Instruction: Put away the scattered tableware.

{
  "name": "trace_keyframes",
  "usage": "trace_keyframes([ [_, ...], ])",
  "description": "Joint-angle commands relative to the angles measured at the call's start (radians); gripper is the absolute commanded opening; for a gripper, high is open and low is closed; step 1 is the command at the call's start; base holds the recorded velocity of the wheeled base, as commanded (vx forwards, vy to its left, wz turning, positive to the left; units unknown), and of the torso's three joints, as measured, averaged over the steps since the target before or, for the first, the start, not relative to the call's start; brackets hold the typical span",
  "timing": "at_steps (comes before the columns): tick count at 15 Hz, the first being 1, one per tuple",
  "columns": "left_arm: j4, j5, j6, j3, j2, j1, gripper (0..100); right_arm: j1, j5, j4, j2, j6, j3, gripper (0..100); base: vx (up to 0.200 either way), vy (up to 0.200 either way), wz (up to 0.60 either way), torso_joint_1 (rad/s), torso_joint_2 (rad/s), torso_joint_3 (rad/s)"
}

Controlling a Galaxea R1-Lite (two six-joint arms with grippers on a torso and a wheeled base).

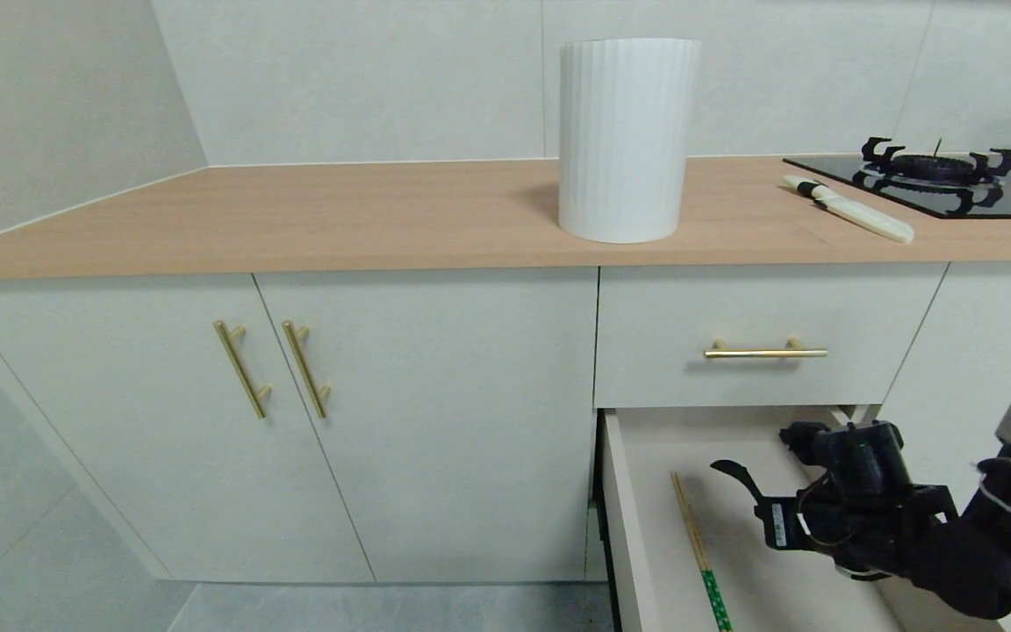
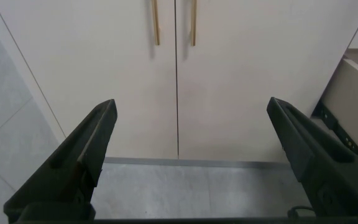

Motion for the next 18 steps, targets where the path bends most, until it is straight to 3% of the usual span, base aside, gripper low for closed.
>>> trace_keyframes([
  [1, 0.0, 0.0, -0.001, 0.0, 0.002, 0.0, 100, 0.025, -0.055, -0.088, 0.149, 0.006, -0.004, 0, 0.0, 0.0, 0.0, 0.0, 0.0, 0.0],
  [4, 0.0, 0.0, -0.001, 0.0, 0.002, 0.0, 100, 0.025, -0.074, -0.154, 0.224, 0.005, -0.011, 0, 0.0, 0.0, 0.0, 0.0, 0.0, 0.0],
  [10, 0.0, 0.0, 0.001, 0.0, 0.002, 0.0, 100, 0.025, -0.138, -0.153, 0.335, 0.002, -0.074, 0, 0.0, 0.0, 0.0, 0.0, 0.0, 0.0],
  [18, 0.0, 0.0, -0.001, 0.0, 0.002, 0.0, 100, 0.025, -0.14, -0.154, 0.336, 0.003, -0.077, 0, 0.0, 0.0, 0.0, 0.0, 0.0, 0.0],
])
